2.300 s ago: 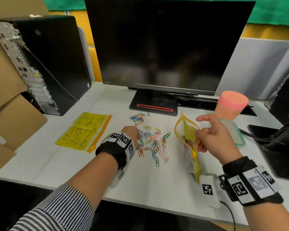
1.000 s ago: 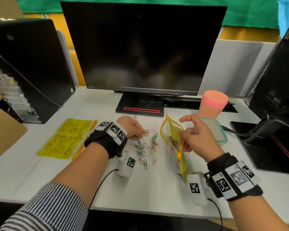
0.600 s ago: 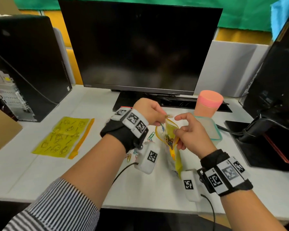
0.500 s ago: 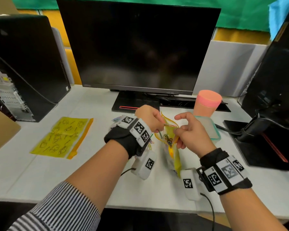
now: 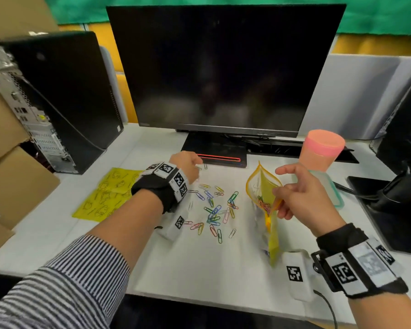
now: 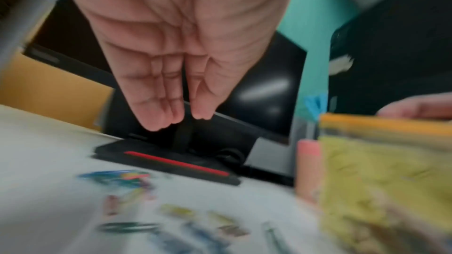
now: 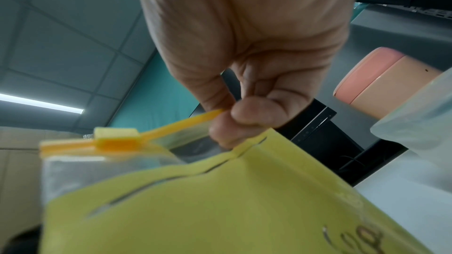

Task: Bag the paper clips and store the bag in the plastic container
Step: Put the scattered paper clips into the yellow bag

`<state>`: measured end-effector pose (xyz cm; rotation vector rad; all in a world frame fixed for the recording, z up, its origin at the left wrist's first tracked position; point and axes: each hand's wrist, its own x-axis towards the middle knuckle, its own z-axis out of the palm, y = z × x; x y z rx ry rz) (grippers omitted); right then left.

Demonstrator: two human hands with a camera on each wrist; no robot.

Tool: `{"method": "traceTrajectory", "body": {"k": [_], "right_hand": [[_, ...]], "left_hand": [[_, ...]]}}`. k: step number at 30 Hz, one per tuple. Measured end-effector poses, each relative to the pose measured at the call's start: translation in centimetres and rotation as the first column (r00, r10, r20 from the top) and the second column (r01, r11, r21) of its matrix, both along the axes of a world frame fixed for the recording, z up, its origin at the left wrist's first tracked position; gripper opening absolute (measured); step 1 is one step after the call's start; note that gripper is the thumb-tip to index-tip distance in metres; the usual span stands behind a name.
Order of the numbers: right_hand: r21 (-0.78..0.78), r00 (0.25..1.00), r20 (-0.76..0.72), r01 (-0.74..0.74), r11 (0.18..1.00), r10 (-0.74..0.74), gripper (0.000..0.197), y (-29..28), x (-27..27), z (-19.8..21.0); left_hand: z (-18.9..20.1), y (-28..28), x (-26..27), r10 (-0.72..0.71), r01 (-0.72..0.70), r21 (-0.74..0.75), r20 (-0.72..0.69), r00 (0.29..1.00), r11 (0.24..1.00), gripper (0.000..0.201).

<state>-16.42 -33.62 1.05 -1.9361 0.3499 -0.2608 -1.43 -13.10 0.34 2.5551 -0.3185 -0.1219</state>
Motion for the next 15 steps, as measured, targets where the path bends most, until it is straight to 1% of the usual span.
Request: {"method": "traceTrajectory", "body": {"k": [2, 3, 5, 7, 9, 11, 13, 15], "right_hand": [[0.016, 1.0, 0.006, -0.008, 1.0, 0.008, 0.03, 0.0, -0.1, 0.1], [0.021, 1.0, 0.009, -0.012, 1.0, 0.012, 0.031, 0.0, -0.1, 0.1], [0.028, 1.0, 0.016, -0.02, 0.999, 0.02, 0.031, -0.1, -0.1, 0.1], [0.038, 0.999, 0.023, -0.026, 0.999, 0.025, 0.032, -0.2, -0.1, 0.1], [0.05, 0.999, 0.026, -0.03, 0.998, 0.029, 0.032, -0.4, -0.1, 0.1], [0.057, 0.999, 0.028, -0.033, 0.998, 0.032, 0.031, -0.6, -0.1, 0.0], [0.056, 0.999, 0.03, -0.035, 0.998, 0.034, 0.032, -0.8, -0.1, -0.2], [0.043, 0.999, 0.032, -0.036, 0.998, 0.034, 0.033, -1.0, -0.1, -0.2]], "left_hand": [[-0.3, 0.8, 2.0, -0.034, 0.046, 0.182, -0.069, 0.997, 0.982, 0.047], [-0.3, 0.9, 2.6, -0.07, 0.094, 0.273, -0.098, 0.993, 0.957, 0.053], [-0.4, 0.3, 3.4, -0.165, 0.204, 0.436, -0.127, 0.978, 0.877, 0.059], [-1.0, -0.6, 3.9, -0.249, 0.29, 0.547, -0.15, 0.957, 0.785, 0.063], [-1.8, -1.8, 4.4, -0.299, 0.352, 0.601, -0.19, 0.935, 0.718, 0.073], [-2.4, -3.2, 4.9, -0.321, 0.378, 0.625, -0.208, 0.924, 0.683, 0.076], [-2.9, -4.1, 5.3, -0.315, 0.388, 0.64, -0.231, 0.921, 0.663, 0.068], [-4.1, -4.3, 6.5, -0.265, 0.355, 0.643, -0.236, 0.935, 0.678, 0.061]]}}
